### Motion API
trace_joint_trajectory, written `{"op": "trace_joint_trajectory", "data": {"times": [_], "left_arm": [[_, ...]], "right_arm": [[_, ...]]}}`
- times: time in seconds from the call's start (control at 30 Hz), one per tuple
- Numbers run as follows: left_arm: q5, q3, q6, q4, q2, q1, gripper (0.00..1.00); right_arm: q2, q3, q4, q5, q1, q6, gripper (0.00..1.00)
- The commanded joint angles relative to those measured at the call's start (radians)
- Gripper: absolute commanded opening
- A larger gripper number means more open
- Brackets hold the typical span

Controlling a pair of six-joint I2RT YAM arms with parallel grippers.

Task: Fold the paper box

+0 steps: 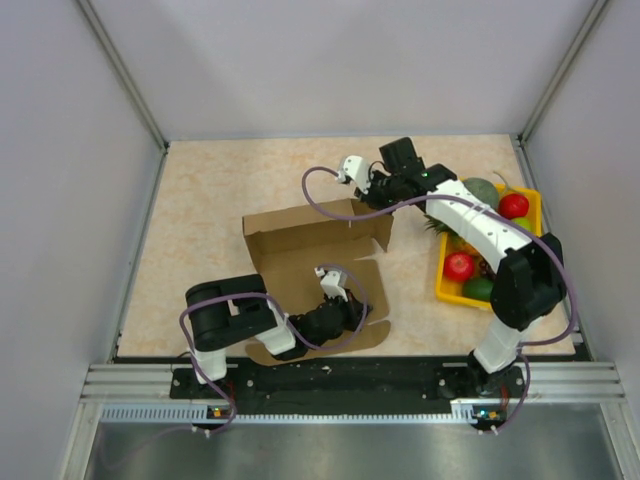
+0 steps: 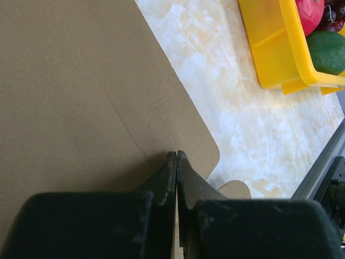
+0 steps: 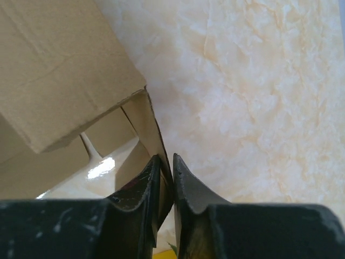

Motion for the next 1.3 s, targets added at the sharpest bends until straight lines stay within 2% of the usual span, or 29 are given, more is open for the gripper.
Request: {"op": "trace_joint_trajectory", "data": {"times": [0.0,0.27,0.53,0.67,0.7,0.73,0.8,0.83,0.9,0.93,0.97,1.1,1.13,1.17,1.2,1.23,1.27], "left_arm": [[0.011,-0.011,0.014,-0.004,0.010,0.001,0.00],[0.012,-0.007,0.012,0.001,0.014,0.001,0.00],[0.020,0.005,0.021,-0.007,0.016,0.001,0.00],[0.021,0.003,0.032,-0.008,0.008,-0.001,0.00],[0.018,0.003,0.032,-0.008,0.007,-0.001,0.00],[0.018,0.003,0.032,-0.010,0.010,-0.001,0.00],[0.024,0.006,0.032,-0.002,0.016,-0.001,0.00],[0.026,0.008,0.031,-0.004,0.019,-0.001,0.00],[0.026,0.006,0.031,-0.002,0.019,-0.001,0.00],[0.026,0.006,0.031,-0.001,0.016,-0.001,0.00],[0.026,0.006,0.032,-0.001,0.017,0.001,0.00],[0.023,0.003,0.037,-0.002,0.011,-0.001,0.00],[0.023,0.003,0.037,-0.001,0.010,-0.001,0.00],[0.023,0.003,0.035,-0.001,0.013,-0.001,0.00],[0.023,0.003,0.035,-0.001,0.013,-0.001,0.00],[0.028,0.005,0.034,0.001,0.016,-0.001,0.00],[0.026,0.005,0.034,-0.002,0.016,-0.001,0.00]], "right_arm": [[-0.011,0.041,-0.032,0.011,0.021,0.051,0.10],[0.013,0.130,-0.128,0.014,0.031,0.247,0.00],[0.065,0.205,-0.207,-0.001,0.022,0.469,0.00],[0.073,0.179,-0.219,0.021,0.019,0.468,0.00],[0.076,0.175,-0.199,0.038,0.005,0.479,0.06],[0.073,0.164,-0.187,0.057,-0.005,0.520,0.21],[0.036,0.141,-0.127,0.113,-0.013,0.560,0.29],[0.013,0.117,-0.109,0.161,-0.013,0.612,0.37],[-0.043,0.096,-0.098,0.184,-0.013,0.658,0.42],[-0.063,0.066,-0.098,0.219,-0.012,0.714,0.48],[-0.088,0.038,-0.098,0.317,-0.009,0.776,0.52],[-0.282,-0.169,-0.096,0.449,-0.004,0.931,0.57],[-0.324,-0.263,-0.092,0.504,-0.001,0.972,0.58],[-0.365,-0.314,-0.049,0.529,0.016,0.988,0.58],[-0.405,-0.371,-0.011,0.535,0.034,1.000,0.58],[-0.495,-0.490,0.052,0.487,0.045,1.026,0.51],[-0.533,-0.552,0.186,0.451,0.065,1.043,0.45]]}}
